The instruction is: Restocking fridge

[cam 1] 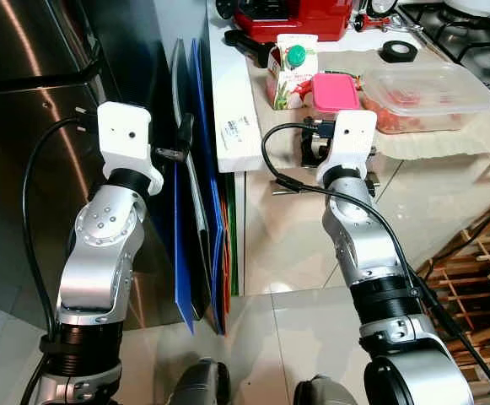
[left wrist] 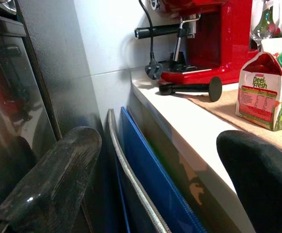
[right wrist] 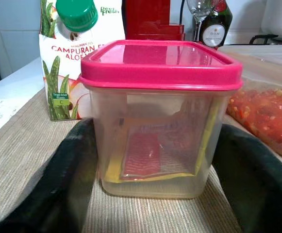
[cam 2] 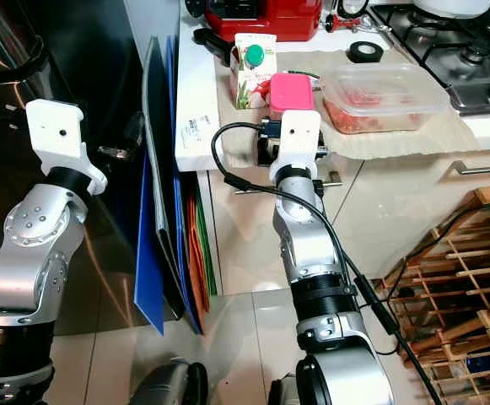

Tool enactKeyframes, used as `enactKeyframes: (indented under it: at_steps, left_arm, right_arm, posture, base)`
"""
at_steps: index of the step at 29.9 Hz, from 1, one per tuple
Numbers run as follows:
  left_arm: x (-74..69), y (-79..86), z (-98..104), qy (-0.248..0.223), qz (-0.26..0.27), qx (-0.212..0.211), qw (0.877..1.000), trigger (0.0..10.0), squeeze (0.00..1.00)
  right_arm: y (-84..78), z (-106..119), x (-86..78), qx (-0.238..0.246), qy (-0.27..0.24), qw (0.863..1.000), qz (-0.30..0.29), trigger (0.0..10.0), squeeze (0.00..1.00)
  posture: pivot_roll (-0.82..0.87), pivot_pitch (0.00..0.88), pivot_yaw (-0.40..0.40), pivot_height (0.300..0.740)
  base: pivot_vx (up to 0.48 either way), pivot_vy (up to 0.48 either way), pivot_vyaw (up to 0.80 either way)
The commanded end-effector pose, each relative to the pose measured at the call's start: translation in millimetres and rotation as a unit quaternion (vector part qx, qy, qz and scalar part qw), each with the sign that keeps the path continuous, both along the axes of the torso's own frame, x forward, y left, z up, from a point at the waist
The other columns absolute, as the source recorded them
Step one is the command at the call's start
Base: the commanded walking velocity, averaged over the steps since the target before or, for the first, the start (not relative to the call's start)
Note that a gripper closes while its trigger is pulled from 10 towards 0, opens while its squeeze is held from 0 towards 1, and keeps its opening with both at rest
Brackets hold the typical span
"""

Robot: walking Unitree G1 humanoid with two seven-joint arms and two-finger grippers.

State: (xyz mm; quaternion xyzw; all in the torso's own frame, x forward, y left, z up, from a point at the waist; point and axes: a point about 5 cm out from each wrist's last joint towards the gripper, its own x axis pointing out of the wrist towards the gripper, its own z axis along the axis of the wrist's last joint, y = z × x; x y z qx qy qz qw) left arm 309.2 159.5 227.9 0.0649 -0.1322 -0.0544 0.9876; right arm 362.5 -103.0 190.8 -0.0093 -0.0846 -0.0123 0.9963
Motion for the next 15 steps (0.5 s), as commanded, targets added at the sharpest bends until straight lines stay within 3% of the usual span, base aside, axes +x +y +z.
enactKeyframes:
  at_steps: [1,10,15]
  left_arm:
    - [1.5,2.0,-1,0.001,0.008,0.005,1.000,10.0,0.00]
    - [2.7,0.9,-3,0.011,0.008,0.004,1.000,10.0,0.00]
    - [4.3,-0.4,-8,0.025,0.010,0.006,1.000,10.0,0.00]
  right_arm:
    - [2.6,7,0.3,0.002,-0.016,1.000,0.004,0.0,0.00]
    - [1.8,6,-0.3,0.002,-0.021,1.000,0.008,0.0,0.00]
    - [2.4,20,-4.9,-0.030,-0.065,0.997,0.010,0.0,0.00]
  posture:
    - [0.14,0.125,0.012,0.710]
    - [0.14,0.131,0.015,0.710]
    - [0.14,0.137,0.018,0.710]
  base:
    - [0.000,0.000,0.00]
    - [0.000,0.000,0.00]
    - [0.000,0.000,0.00]
